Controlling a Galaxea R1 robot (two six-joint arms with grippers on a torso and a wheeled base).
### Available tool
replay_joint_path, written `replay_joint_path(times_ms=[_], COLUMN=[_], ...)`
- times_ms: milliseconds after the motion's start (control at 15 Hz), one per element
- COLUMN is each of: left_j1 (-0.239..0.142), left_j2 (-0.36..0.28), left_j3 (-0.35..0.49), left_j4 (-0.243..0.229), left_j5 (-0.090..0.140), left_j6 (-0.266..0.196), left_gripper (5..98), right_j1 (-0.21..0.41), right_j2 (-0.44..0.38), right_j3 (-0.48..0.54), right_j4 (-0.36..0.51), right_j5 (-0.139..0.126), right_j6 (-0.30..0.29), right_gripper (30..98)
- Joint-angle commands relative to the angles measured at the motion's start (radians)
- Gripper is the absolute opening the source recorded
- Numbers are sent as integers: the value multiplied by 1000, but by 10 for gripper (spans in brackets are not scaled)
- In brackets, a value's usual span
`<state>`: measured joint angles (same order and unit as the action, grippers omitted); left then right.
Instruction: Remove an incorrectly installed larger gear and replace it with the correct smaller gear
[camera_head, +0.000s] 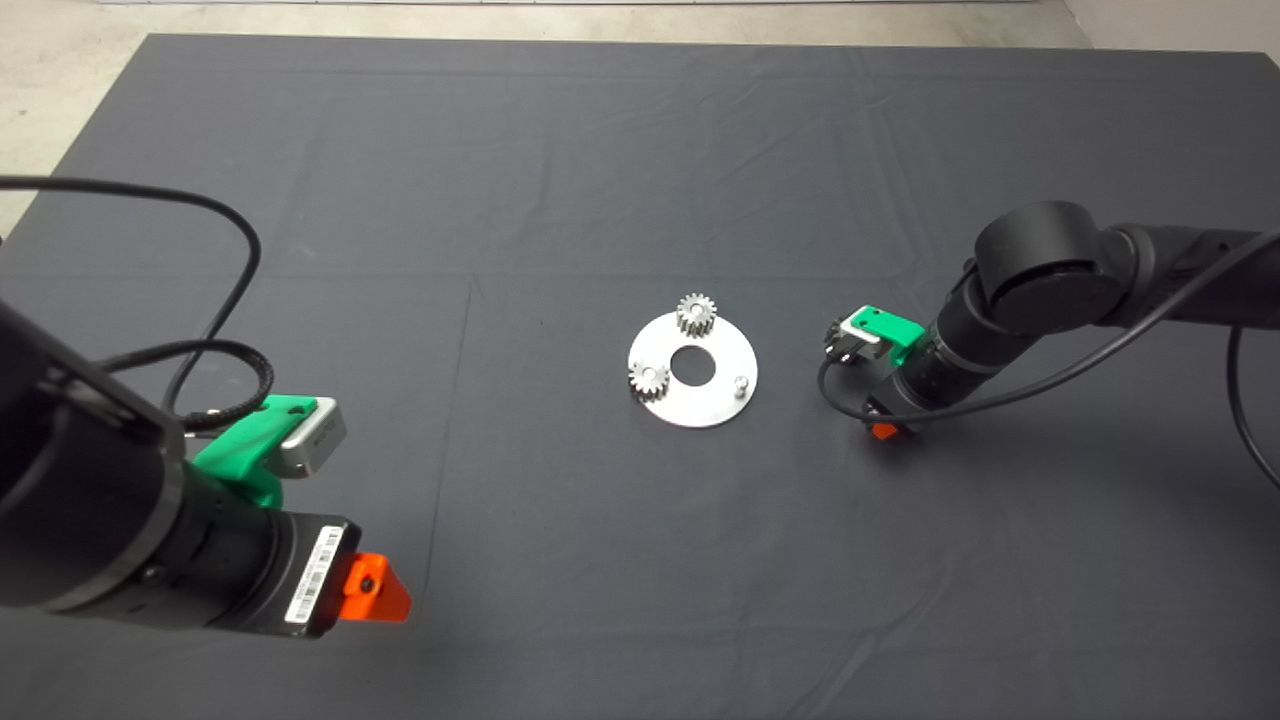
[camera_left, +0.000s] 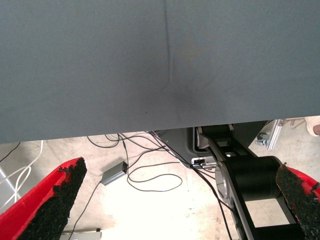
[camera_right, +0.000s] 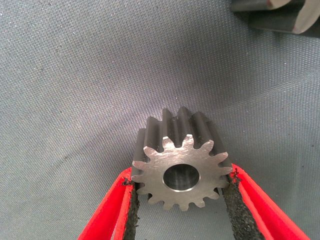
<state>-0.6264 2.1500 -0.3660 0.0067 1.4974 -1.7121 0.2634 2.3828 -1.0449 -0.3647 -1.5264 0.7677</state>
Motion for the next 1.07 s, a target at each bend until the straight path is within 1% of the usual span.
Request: replay_joint_path(times_ms=[0, 267, 400, 467, 600, 1000], left_j1=[-10, -10, -10, -10, -10, -10], left_j2=[-2, -2, -2, -2, -2, -2], left_j3=[15, 15, 15, 15, 15, 15], left_j4=[-17, -17, -17, -17, -17, -17], left_j5=[4, 4, 4, 4, 4, 4], left_j6=[-4, -4, -4, -4, -4, -4], left_gripper=[979, 979, 979, 979, 979, 979], right_j1=[14, 14, 16, 19, 25, 60], right_j2=[2, 2, 2, 2, 2, 7], right_j3=[10, 20, 29, 71, 75, 78], right_j4=[-30, -30, -29, -26, -22, -20], right_j5=[-132, -132, -132, -132, -132, -132], right_j6=[7, 12, 32, 37, 62, 64], right_gripper=[412, 409, 401, 395, 393, 393])
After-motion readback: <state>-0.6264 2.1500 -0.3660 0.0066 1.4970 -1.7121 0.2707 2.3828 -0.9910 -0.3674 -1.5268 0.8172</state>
